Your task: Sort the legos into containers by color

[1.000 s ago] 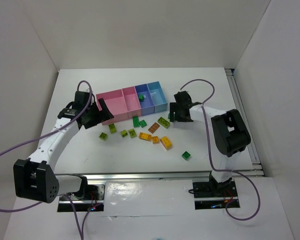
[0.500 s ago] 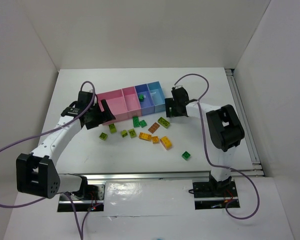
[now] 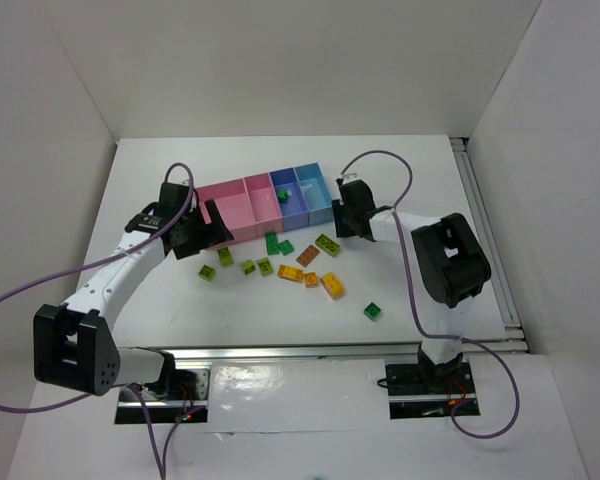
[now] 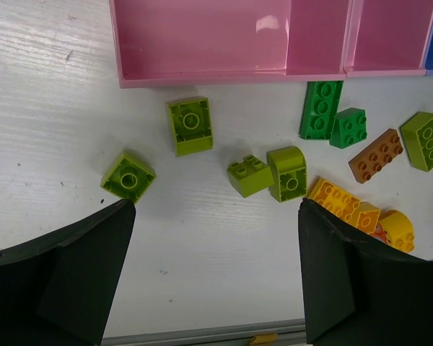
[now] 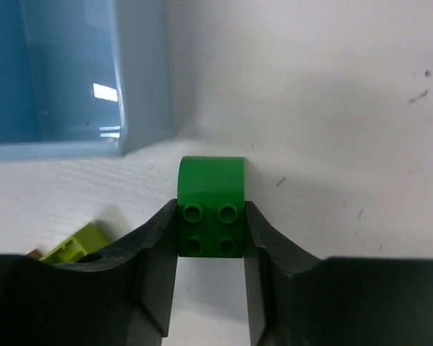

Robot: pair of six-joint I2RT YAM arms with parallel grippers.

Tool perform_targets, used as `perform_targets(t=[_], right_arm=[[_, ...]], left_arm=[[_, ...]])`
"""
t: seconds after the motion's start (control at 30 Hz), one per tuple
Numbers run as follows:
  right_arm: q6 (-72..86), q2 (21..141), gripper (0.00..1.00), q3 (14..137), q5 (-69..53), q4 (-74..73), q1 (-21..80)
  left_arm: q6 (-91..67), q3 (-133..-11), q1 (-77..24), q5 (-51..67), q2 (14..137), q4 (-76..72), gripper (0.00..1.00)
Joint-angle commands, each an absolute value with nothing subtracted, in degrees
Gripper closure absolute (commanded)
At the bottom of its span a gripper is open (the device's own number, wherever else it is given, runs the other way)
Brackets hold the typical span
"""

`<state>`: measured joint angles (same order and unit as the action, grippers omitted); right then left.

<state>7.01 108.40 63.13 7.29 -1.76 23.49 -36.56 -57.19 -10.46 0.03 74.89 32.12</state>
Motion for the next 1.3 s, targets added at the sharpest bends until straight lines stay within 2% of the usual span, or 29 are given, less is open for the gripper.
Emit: perform_targets(t=[0.0,0.03,0.2,0.3,0.57,0.73,0.83,0.87,0.93,1.0,1.17,1.27], right_arm=[[10.27,102.58,0.71,62.4,9.58,-4.91,24.43],[11.33,101.44,0.75,62.4,11.15,-6.49,24.43],[15.99,90.82,0.75,59.95,11.78,-7.65,26.36],[16.7,89.38,0.75,62.04,12.3,-8.17,29.0],[15.56,103.61,0.73,83.72,12.31,-12.73,32.87],[15.56,114.42,0.71,94.64,10.73,-13.8,33.4],[15.56,119.26,0.64,100.18,10.2,-15.64,33.4],[15.56,120.05,0.57,102.46,10.2,-16.78,33.4],[15.56,120.67,0.36,103.18,9.59,-16.79,33.92],[15.03,120.15,0.29,103.71,9.58,-16.79,34.53],[14.5,114.53,0.29,99.16,11.34,-16.0,35.07],[14.5,109.96,0.29,94.59,11.95,-13.97,35.07]], left_arm=[[-37.88,-57.74,-10.9,0.0,74.97,31.38,0.06],[-37.88,-57.74,-10.9,0.0,74.97,31.38,0.06],[-37.27,-58.27,-10.9,-0.52,75.59,31.38,0.07],[-37.27,-58.88,-10.9,-3.95,76.2,33.57,0.07],[-38.5,-58.89,-10.9,-15.09,78.05,39.2,0.08],[-37.88,-59.5,-10.37,-16.17,80.68,42.09,0.1],[-37.88,-58.45,-10.37,-17.31,82.17,42.1,0.11],[-37.88,-57.58,-10.37,-17.84,82.7,42.1,0.11],[-37.88,-57.57,-10.37,-18.37,84.1,41.57,0.11],[-39.28,-58.09,-10.37,-17.49,86.3,41.57,0.11],[-42.71,-58.1,-10.37,-16.08,89.56,41.04,0.17],[-44.56,-58.1,-12.21,-16.96,91.14,39.73,0.17]])
